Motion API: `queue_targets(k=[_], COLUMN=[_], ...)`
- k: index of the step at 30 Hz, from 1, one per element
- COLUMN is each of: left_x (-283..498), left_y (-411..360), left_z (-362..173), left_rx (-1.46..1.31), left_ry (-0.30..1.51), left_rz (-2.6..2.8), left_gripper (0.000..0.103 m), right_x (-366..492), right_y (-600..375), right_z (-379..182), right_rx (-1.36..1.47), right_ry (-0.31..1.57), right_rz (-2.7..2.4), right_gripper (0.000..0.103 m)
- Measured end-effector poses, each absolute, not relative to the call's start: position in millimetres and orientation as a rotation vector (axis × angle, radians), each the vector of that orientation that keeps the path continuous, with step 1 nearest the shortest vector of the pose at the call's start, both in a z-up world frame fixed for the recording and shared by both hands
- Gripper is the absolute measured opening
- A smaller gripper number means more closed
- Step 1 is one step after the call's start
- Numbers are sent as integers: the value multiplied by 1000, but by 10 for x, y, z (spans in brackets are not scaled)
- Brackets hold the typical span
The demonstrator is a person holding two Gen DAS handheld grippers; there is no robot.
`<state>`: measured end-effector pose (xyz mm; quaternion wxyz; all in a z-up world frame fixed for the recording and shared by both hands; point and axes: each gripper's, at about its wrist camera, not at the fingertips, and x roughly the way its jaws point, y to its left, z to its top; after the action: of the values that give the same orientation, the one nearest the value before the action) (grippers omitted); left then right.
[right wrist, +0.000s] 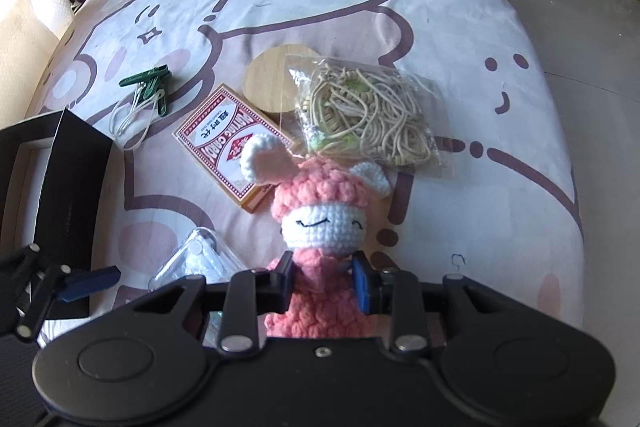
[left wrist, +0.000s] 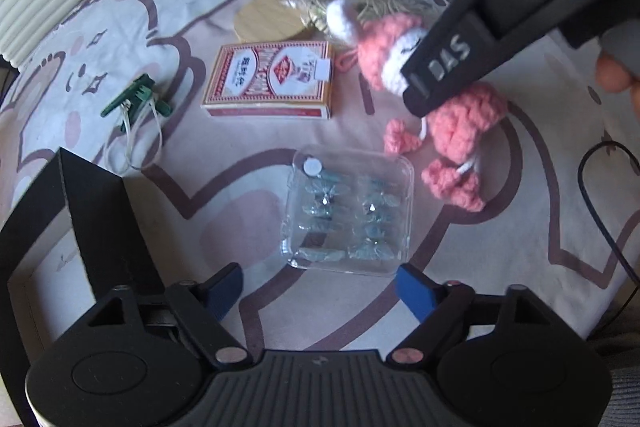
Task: Organize objects
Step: 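Close the right gripper on the pink bunny doll's body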
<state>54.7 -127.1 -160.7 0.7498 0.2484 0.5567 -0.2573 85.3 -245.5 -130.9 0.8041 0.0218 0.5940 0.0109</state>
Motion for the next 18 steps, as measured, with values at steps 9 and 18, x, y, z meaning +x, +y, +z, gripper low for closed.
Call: queue_targets(k=[9,18], left_x=[760,846], left_y=[-1064,-1044], left_z=[-1625,-1393], left_rx=[519,384], left_ry=[1203,1222], left_rz=[-371,-395], left_gripper=[87,91], right_x=[847,835], right_y=[-2398,-2527], right_z=[-1335,-1194], right_rx=[38,91], right_ry=[1291,1256], right_rz=[65,39], right_gripper=[30,30])
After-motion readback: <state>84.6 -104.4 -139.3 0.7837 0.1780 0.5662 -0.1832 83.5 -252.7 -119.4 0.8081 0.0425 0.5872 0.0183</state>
